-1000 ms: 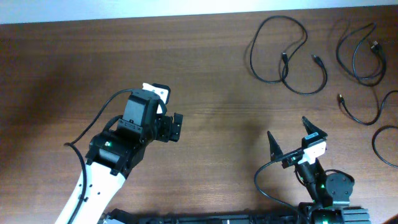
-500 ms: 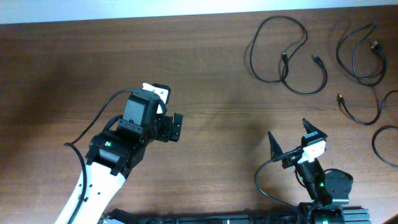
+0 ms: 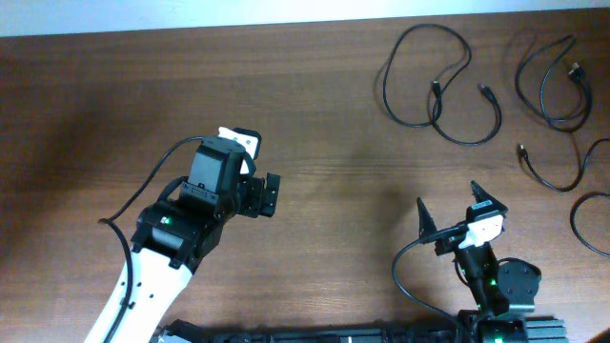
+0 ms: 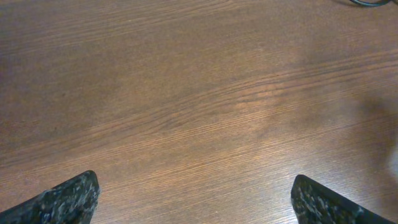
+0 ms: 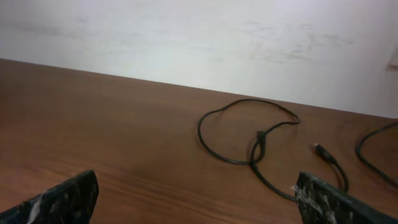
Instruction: Untangle cables
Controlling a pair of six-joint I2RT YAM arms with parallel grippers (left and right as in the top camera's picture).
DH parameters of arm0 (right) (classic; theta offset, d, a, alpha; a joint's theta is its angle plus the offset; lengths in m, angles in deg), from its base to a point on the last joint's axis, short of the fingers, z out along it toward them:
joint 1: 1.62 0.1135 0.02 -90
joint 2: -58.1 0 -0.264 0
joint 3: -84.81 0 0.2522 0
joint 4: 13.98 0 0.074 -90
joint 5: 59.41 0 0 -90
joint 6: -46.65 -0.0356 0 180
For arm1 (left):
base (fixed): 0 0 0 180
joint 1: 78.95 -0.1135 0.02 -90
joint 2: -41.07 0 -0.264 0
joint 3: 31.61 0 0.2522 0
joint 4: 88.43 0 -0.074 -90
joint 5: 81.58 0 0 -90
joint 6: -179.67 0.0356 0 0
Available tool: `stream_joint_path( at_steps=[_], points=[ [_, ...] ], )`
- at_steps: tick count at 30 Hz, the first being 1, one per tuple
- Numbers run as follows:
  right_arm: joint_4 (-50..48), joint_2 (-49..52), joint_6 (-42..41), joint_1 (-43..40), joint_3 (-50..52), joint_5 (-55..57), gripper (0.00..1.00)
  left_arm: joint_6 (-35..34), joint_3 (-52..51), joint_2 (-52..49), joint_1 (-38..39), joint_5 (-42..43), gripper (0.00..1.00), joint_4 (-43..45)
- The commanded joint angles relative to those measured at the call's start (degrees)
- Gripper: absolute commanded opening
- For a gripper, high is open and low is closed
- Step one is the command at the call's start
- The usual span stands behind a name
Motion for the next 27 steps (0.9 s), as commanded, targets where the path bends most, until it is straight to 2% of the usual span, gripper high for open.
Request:
stream_joint_path(
  at_steps=[1,8,27],
  points=[
    [0.9,-0.7,0.1,0.3,0.4,8.2,0.99,0.7,0.8,0.6,-0.2,-0.5,0.99,0.1],
    [1.7,-0.7,0.0,0.2,0.4,15.4,0.99,0.7,0.8,0.6,-0.2,-0.5,0.99,0.1],
    [1.6,-0.7,-1.4,0.2,0.4,15.0,0.99,0.7,0.8,0.6,-0.2,-0.5,0.99,0.1]
  ],
)
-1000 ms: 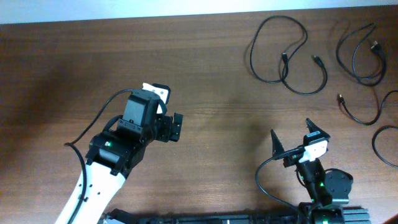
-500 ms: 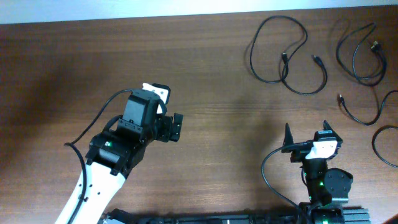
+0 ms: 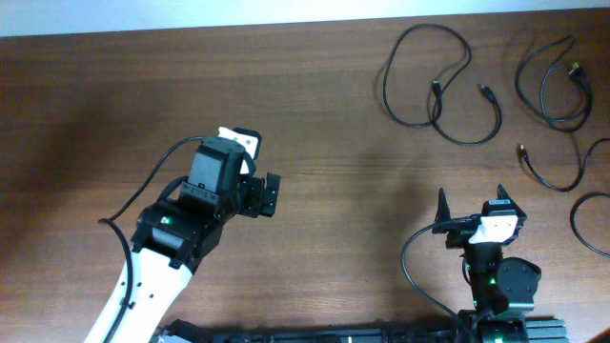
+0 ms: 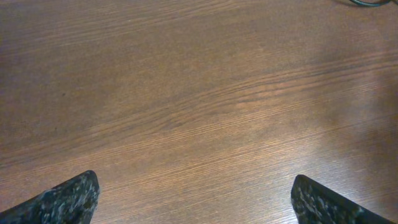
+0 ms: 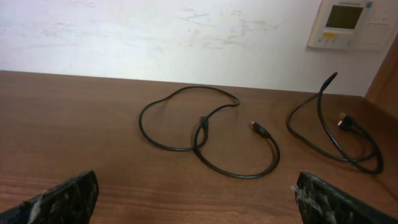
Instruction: Untangle cables
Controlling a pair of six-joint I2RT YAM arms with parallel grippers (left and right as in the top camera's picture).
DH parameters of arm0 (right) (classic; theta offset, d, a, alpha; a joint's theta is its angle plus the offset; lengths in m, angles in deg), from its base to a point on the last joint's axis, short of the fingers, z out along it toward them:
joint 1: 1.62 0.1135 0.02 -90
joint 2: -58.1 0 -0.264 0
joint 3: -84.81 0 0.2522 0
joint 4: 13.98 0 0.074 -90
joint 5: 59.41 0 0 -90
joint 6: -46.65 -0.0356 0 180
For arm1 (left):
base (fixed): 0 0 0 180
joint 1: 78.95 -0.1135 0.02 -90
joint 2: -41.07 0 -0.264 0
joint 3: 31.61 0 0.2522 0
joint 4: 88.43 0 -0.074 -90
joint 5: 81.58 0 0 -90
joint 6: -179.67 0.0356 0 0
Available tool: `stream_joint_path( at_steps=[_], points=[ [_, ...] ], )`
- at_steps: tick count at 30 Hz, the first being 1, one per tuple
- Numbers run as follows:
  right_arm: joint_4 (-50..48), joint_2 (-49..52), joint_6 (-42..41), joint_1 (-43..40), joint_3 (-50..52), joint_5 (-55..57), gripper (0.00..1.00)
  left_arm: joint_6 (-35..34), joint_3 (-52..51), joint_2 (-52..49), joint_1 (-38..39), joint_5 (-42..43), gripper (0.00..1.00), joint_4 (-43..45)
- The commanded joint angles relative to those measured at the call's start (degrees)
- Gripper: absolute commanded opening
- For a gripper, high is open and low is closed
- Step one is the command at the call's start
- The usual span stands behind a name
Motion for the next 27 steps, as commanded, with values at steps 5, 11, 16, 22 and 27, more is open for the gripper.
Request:
stream_joint_path(
  at_steps=[5,11,16,22,27],
  points=[
    [0.5,-0.7,-4.8,0.2,0.4,3.9,0.99,0.7,0.8,0.6,-0.2,-0.5,0.99,0.1],
    [0.3,-0.7,-4.5,0.2,0.4,3.0,0.99,0.7,0.8,0.6,-0.2,-0.5,0.99,0.1],
    [0.3,-0.7,-4.5,0.2,0.4,3.0,0.99,0.7,0.8,0.6,-0.2,-0.5,0.99,0.1],
    [0.3,-0.6,-4.5,0.2,0.4,3.0,0.99,0.7,0.8,0.6,-0.2,-0.5,0.99,0.1],
    [0.3,-0.6,-4.5,0.2,0.4,3.0,0.99,0.7,0.8,0.6,-0.2,-0.5,0.99,0.1]
  ],
)
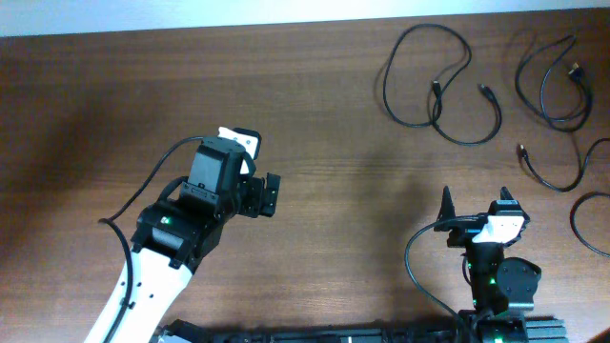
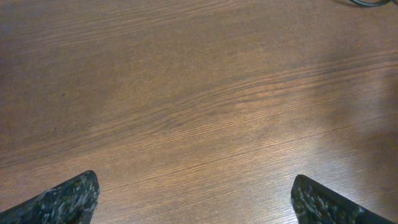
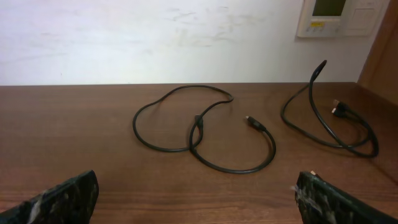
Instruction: Untangle cables
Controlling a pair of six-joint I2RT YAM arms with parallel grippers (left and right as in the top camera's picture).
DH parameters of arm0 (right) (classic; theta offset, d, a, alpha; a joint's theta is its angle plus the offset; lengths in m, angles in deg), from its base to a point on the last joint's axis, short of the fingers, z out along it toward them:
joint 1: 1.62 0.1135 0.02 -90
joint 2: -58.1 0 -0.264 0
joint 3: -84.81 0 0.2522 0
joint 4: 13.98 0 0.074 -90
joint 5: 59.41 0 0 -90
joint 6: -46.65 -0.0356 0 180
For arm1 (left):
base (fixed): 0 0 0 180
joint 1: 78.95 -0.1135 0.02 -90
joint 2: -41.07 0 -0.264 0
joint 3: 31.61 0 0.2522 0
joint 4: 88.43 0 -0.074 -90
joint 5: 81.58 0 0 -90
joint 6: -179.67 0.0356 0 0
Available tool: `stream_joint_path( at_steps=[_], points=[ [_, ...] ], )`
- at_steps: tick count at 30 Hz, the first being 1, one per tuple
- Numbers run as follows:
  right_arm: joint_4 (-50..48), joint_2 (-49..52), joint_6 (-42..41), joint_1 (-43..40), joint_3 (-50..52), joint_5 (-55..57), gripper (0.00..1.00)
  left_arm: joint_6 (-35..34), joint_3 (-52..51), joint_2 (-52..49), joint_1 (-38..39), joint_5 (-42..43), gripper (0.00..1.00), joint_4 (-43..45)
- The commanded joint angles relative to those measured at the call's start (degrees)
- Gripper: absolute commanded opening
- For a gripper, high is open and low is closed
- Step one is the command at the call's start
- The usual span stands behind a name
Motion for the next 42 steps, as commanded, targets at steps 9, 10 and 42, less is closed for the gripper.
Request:
stream_joint_path(
  at_steps=[9,10,42],
  points=[
    [0.2,-0.6,-0.3,0.2,0.4,0.5,0.99,0.7,0.8,0.6,-0.2,-0.5,0.99,0.1],
    [0.2,-0.6,-0.3,0.2,0.4,0.5,0.99,0.7,0.8,0.6,-0.2,-0.5,0.99,0.1],
    [0.2,-0.6,-0.3,0.2,0.4,0.5,0.99,1.1,-28.3,55.6,-20.0,15.7,0.99,5.8]
  ],
)
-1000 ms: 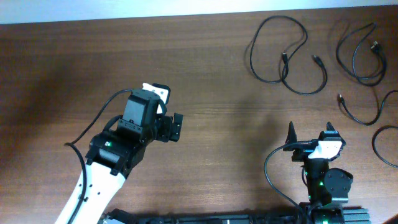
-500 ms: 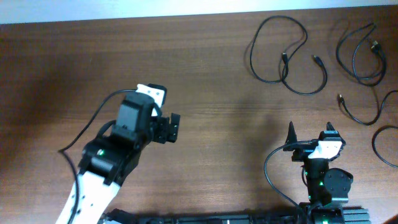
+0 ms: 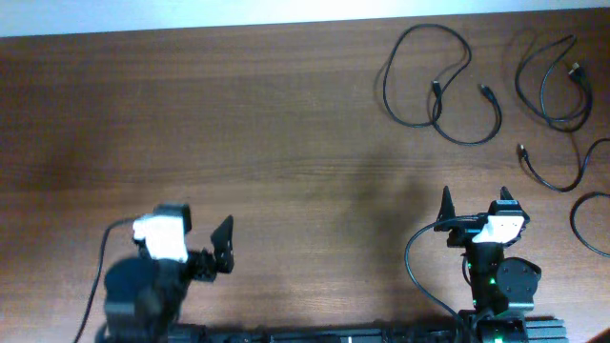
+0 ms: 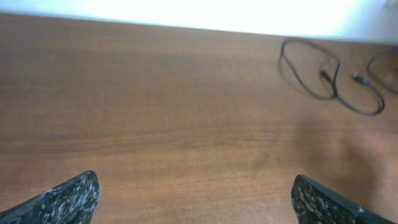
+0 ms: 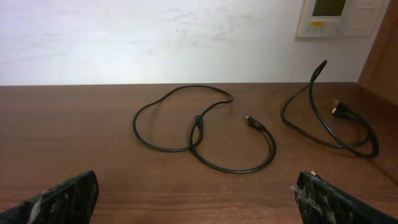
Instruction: Untangle cables
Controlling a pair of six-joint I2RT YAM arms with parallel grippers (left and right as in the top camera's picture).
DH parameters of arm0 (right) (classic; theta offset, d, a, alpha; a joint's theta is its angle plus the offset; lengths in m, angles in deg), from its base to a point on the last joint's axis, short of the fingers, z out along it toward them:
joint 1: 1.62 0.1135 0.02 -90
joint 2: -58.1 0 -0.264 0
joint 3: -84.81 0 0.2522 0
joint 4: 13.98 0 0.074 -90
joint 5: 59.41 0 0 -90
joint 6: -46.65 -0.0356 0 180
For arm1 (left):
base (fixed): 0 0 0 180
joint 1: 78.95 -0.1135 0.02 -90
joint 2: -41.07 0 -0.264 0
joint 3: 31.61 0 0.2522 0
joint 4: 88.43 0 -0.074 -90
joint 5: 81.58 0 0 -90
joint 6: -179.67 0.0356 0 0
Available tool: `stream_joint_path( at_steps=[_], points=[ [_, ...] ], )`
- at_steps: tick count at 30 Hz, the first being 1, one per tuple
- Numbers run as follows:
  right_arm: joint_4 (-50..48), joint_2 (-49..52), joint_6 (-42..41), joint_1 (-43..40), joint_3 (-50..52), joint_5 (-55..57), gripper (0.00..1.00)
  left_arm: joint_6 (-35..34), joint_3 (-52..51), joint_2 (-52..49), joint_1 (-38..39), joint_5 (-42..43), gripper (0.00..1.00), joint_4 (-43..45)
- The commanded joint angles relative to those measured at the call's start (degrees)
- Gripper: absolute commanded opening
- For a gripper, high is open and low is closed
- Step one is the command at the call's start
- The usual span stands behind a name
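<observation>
Several black cables lie apart at the far right of the table. A double-looped cable (image 3: pixel 438 86) (image 5: pixel 205 127) (image 4: pixel 323 74) is the leftmost. A second cable (image 3: pixel 553 86) (image 5: pixel 329 118) lies to its right, and a third cable (image 3: pixel 558 162) nearer. A fourth cable (image 3: pixel 591 224) runs off the right edge. My left gripper (image 3: pixel 195 250) (image 4: pixel 196 199) is open at the near left edge, over bare wood. At the near right edge my right gripper (image 3: pixel 475 205) (image 5: pixel 196 199) stands open and empty, facing the cables.
The brown wooden table (image 3: pixel 286 124) ends at a white wall (image 5: pixel 155 37) behind the cables. A wall panel (image 5: pixel 339 15) hangs at the upper right. My arms' own black leads (image 3: pixel 415 267) trail near the front edge.
My left arm has gone from reaching over the left-centre of the table to sitting low at the near left edge. Its wrist view now looks across the table. The right arm is unchanged.
My left gripper stayed open over bare wood at left-centre through all earlier moments, and now sits at the near edge. My right gripper first faced slightly left at the near right edge, then squarely faced the cables and held there. The cables have not moved.
</observation>
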Motion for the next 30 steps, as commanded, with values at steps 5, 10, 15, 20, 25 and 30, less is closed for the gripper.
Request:
stream_joint_path(
  at_steps=[5,10,15,20,25,30],
  points=[
    [0.2,-0.6,-0.2,0.2,0.4,0.5,0.99,1.7,-11.3,14.7,-3.2,2.0,0.99,10.0],
    [0.2,-0.6,-0.2,0.2,0.4,0.5,0.99,1.9,-15.4,16.6,-5.7,2.0,0.99,14.2],
    [0.2,-0.6,-0.2,0.2,0.4,0.5,0.99,2.9,-17.3,16.6,-7.4,-0.1,0.99,16.7],
    [0.2,-0.6,-0.2,0.2,0.4,0.5,0.99,4.0,-23.1,16.6,-7.5,-2.4,0.99,28.4],
    [0.2,-0.6,-0.2,0.2,0.4,0.5,0.99,4.2,-28.9,16.6,-7.5,-2.3,0.99,36.4],
    [0.2,-0.6,-0.2,0.2,0.4,0.5,0.99,8.7,-33.1,16.6,-7.5,-2.1,0.99,39.1]
  ],
)
